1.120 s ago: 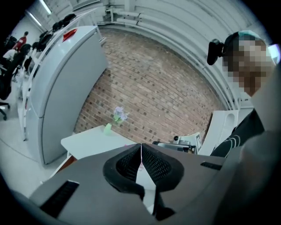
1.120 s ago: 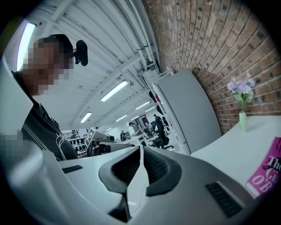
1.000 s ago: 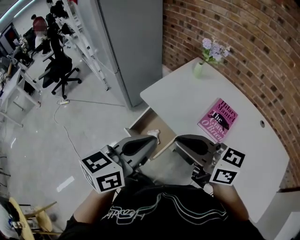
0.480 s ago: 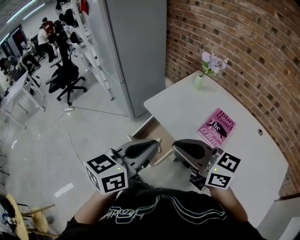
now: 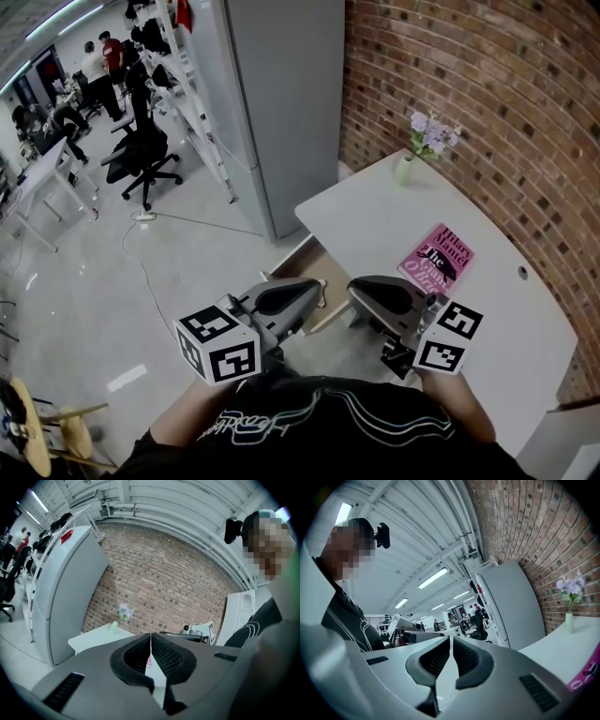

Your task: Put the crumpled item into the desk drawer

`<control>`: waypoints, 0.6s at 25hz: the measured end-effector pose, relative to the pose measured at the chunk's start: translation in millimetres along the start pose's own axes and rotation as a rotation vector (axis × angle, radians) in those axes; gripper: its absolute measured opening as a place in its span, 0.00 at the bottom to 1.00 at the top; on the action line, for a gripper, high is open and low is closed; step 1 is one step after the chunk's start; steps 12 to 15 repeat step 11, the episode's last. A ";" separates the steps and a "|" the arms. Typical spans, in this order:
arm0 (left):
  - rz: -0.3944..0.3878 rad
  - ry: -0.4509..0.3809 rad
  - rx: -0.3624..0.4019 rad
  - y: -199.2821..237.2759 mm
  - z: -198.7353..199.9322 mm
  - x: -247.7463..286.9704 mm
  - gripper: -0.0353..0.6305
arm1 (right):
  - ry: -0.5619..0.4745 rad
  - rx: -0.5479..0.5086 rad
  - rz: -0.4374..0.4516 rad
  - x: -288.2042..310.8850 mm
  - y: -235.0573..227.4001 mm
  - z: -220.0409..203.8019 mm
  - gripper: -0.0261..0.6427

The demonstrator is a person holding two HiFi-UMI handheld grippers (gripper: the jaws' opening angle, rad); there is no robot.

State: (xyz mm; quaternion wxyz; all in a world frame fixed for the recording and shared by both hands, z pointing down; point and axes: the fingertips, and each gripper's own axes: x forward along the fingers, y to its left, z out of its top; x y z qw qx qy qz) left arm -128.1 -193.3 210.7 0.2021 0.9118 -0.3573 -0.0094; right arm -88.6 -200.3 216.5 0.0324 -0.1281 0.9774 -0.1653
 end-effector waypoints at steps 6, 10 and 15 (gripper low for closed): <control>0.007 -0.002 0.003 -0.8 2.0 1.9 0.09 | -0.001 -0.003 0.008 0.0 -1.3 2.7 0.12; 0.008 0.000 -0.007 0.4 0.2 2.5 0.09 | -0.001 -0.002 0.007 0.6 -1.8 2.9 0.12; 0.007 0.001 -0.011 0.5 -0.1 2.8 0.09 | -0.002 -0.002 0.007 0.7 -1.8 3.1 0.12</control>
